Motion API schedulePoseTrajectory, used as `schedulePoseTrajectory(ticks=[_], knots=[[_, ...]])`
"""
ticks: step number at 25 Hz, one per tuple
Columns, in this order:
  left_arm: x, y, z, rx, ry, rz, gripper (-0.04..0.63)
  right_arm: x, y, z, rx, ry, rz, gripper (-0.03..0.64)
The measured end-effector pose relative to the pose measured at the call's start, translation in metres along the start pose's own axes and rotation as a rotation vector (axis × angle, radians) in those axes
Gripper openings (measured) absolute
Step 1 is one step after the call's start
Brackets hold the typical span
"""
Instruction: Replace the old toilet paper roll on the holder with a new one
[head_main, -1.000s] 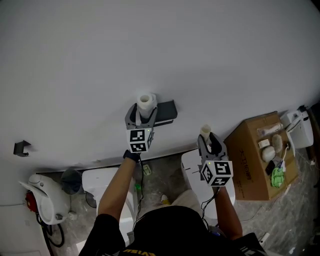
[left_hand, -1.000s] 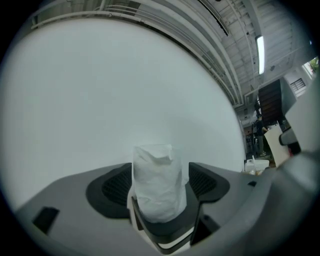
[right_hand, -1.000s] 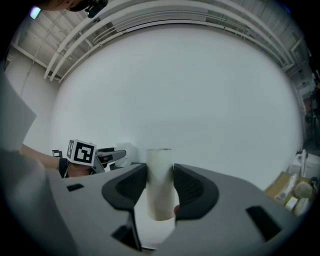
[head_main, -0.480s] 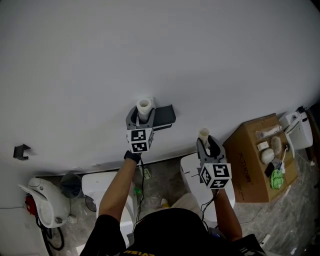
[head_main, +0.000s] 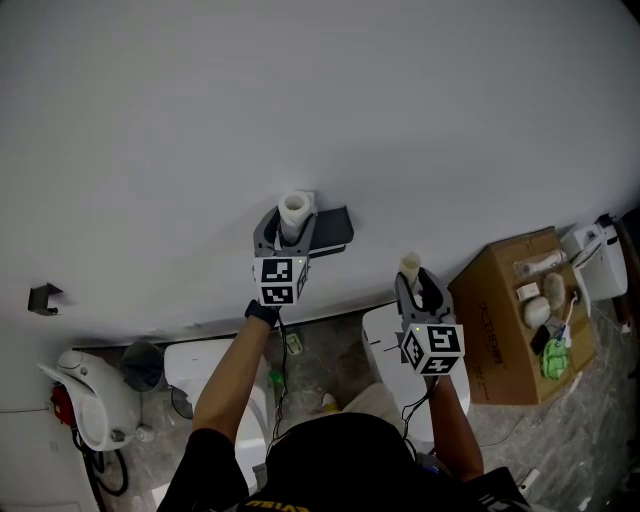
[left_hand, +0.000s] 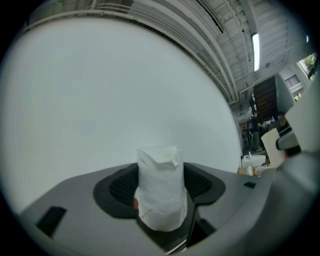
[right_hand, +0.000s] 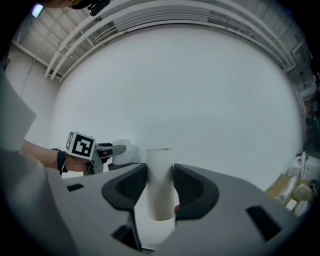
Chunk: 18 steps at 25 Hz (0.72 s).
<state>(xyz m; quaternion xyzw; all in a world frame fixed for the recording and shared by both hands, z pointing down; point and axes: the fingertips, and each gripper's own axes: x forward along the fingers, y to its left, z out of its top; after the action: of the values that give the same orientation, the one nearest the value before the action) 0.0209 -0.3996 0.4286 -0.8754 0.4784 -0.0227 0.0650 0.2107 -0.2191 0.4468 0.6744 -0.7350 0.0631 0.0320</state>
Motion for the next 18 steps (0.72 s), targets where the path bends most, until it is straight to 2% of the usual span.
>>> schedulePoseTrajectory(ticks=[3,10,18], knots=[[-0.002,0.001,0.011,0.003,-0.018,-0.006,0.285,-0.001,-0.001,0.000,0.005,-0.003,-0.007,0.169],[0.000,-0.001,0.034,-0.043,-0.046,-0.021,0.285,0.001,0.003,0.004,0.008,-0.016,-0.003,0.170],[0.009,-0.033,0.052,-0.034,-0.053,-0.093,0.285,-0.003,0.001,0.007,0.010,-0.026,-0.019,0.170]])
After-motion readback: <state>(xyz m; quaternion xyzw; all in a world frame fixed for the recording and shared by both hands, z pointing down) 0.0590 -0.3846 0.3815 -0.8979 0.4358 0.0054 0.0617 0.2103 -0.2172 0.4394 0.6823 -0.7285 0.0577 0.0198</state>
